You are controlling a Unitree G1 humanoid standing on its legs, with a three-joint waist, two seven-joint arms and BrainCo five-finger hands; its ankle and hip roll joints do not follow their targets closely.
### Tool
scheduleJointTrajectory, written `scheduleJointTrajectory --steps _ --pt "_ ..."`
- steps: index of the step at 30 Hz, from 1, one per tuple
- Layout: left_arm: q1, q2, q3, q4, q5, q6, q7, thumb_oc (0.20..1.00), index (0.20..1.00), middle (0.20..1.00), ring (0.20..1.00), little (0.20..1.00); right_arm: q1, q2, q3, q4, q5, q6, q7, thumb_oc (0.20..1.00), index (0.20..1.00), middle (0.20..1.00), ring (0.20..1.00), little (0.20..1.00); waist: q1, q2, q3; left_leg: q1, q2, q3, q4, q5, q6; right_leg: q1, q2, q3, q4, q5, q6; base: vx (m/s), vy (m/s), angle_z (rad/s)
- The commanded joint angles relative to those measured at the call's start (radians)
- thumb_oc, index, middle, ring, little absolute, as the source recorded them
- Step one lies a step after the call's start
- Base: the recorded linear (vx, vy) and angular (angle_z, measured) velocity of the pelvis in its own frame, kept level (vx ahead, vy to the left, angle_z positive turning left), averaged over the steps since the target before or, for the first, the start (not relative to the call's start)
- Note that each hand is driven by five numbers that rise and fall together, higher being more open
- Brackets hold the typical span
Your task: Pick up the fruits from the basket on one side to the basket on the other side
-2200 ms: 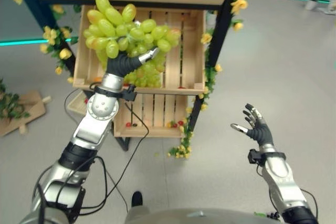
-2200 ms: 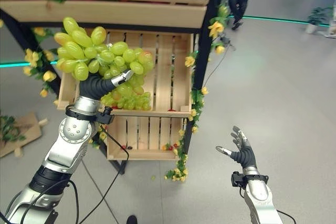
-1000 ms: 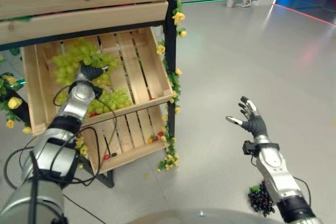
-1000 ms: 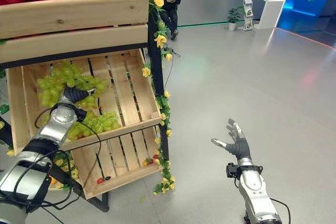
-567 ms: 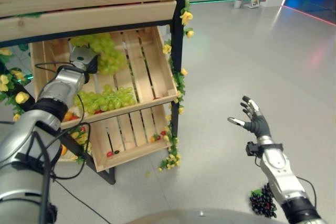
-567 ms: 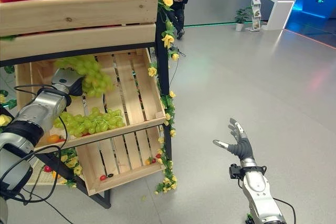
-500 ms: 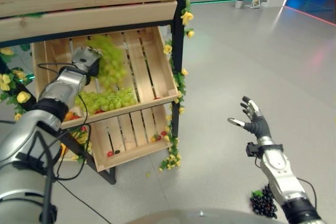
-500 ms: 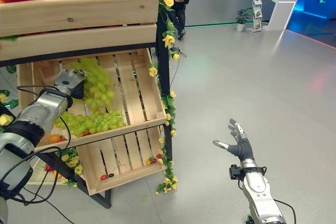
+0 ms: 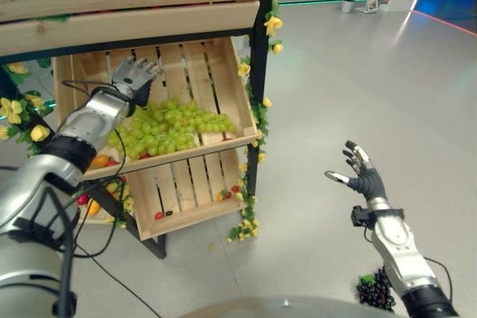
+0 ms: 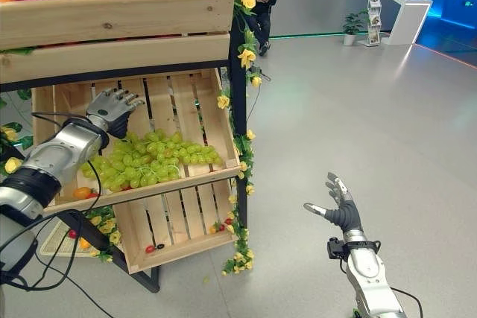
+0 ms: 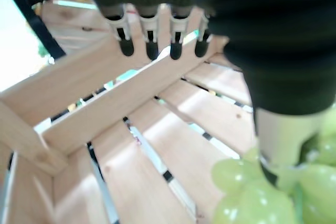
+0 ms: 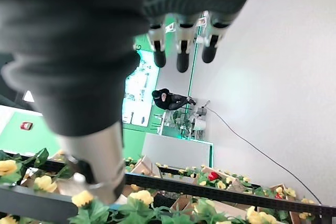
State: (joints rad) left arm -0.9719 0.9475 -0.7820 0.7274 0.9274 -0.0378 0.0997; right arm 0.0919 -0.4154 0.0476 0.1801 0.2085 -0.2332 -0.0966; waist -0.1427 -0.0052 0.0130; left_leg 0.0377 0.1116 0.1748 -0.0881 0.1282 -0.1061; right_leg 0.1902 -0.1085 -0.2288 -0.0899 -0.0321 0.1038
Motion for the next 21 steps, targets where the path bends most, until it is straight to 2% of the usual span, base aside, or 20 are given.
scheduleJointTrajectory --steps 1,7,13,15,18,21 --pt "-0.125 0.040 0.045 0.037 0.011 0.019 0.007 1.000 1.000 1.000 1.000 1.000 -0.016 -0.022 -0.071 -0.051 0.004 -0.060 0.001 1.000 1.000 1.000 1.000 1.000 0.040 -0.017 0.002 0.044 -0.034 -0.004 0.072 -0.157 0.047 -0.065 -0.024 -0.029 0.086 -0.054 0.056 0.00 0.000 0.00" --pt "-0.101 0.049 0.093 -0.027 -0.002 0.027 -0.006 1.000 1.000 1.000 1.000 1.000 -0.002 -0.017 -0.086 -0.051 -0.007 -0.051 0.003 1.000 1.000 1.000 1.000 1.000 0.046 -0.019 0.003 0.041 -0.035 -0.011 0.074 -0.157 0.047 -0.061 -0.026 -0.038 0.086 -0.056 0.056 -0.01 -0.001 0.04" --pt "-0.026 0.059 0.202 -0.100 -0.087 0.028 -0.009 1.000 1.000 1.000 1.000 1.000 -0.004 -0.015 -0.087 -0.052 -0.015 -0.033 0.018 1.000 1.000 1.000 1.000 1.000 0.049 -0.022 0.007 0.036 -0.036 -0.012 0.075 -0.156 0.047 -0.063 -0.026 -0.038 0.086 -0.054 0.053 -0.01 0.003 0.05" --pt "0.008 0.081 0.224 -0.116 -0.099 0.008 0.013 1.000 1.000 1.000 1.000 1.000 -0.003 -0.015 -0.084 -0.055 -0.024 -0.033 0.024 1.000 1.000 1.000 1.000 1.000 0.048 -0.021 0.011 0.036 -0.035 -0.010 0.074 -0.155 0.047 -0.065 -0.026 -0.036 0.087 -0.053 0.052 0.00 0.000 0.00" --pt "0.082 0.121 0.291 -0.199 -0.129 -0.012 0.037 1.000 1.000 1.000 1.000 1.000 0.004 -0.013 -0.087 -0.058 -0.030 -0.033 0.033 1.000 1.000 1.000 1.000 1.000 0.052 -0.024 0.015 0.036 -0.036 -0.012 0.074 -0.154 0.047 -0.067 -0.026 -0.031 0.088 -0.053 0.051 0.00 0.000 0.00" --pt "0.222 0.158 0.414 -0.320 -0.143 -0.031 0.067 1.000 1.000 1.000 1.000 1.000 0.016 -0.008 -0.101 -0.071 -0.033 -0.034 0.039 1.000 1.000 1.000 1.000 1.000 0.057 -0.024 0.018 0.034 -0.036 -0.014 0.072 -0.153 0.046 -0.069 -0.025 -0.031 0.087 -0.054 0.048 0.00 0.000 0.00"
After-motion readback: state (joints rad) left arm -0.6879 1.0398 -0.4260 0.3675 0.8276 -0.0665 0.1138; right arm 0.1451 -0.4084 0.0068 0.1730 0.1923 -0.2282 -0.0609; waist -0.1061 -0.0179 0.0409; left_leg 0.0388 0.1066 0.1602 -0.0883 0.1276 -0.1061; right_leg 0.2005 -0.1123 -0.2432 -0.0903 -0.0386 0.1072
